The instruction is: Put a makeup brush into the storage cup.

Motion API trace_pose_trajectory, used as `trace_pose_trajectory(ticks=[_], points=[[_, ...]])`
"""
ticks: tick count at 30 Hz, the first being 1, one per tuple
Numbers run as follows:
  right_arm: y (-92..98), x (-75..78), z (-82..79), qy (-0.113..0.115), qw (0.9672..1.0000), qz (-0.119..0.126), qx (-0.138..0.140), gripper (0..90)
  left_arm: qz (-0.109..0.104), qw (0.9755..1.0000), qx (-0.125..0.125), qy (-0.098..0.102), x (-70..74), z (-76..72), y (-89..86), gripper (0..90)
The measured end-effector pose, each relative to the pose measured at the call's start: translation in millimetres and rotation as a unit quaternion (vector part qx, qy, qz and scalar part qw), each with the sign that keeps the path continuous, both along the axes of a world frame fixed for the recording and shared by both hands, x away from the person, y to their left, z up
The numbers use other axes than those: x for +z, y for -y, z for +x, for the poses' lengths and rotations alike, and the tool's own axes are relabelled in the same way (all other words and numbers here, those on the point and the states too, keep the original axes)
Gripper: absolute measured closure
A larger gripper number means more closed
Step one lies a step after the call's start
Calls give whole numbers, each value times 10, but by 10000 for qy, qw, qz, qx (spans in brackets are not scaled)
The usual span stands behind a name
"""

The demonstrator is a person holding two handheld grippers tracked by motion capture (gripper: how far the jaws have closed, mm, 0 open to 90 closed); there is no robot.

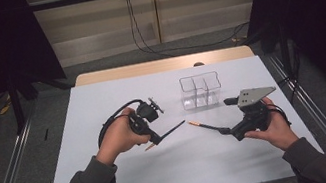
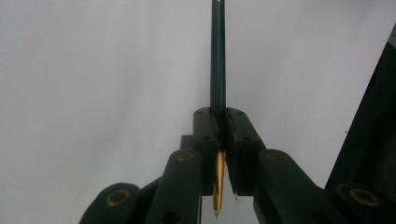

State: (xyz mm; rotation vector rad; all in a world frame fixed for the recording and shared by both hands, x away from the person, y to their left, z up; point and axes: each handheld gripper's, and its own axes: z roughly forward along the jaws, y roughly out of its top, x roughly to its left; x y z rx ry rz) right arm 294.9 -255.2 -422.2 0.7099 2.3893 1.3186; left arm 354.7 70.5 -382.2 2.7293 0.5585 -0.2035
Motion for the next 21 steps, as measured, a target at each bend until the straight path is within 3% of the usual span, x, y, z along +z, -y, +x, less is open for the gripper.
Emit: trace_pose_trajectory(ticks=[5,12,21], points=[[-60,19,34,-82,9997,-98,190,1,18,9999,-133,-71,19,24,98,836],[-177,79,69,-139,9987,-271,404,12,-65,9997,-253,-25,40,1,248,835],[-288,142,105,-89,9960,-630,622,34,-83,9992,-380,-67,35,-47,410,835]])
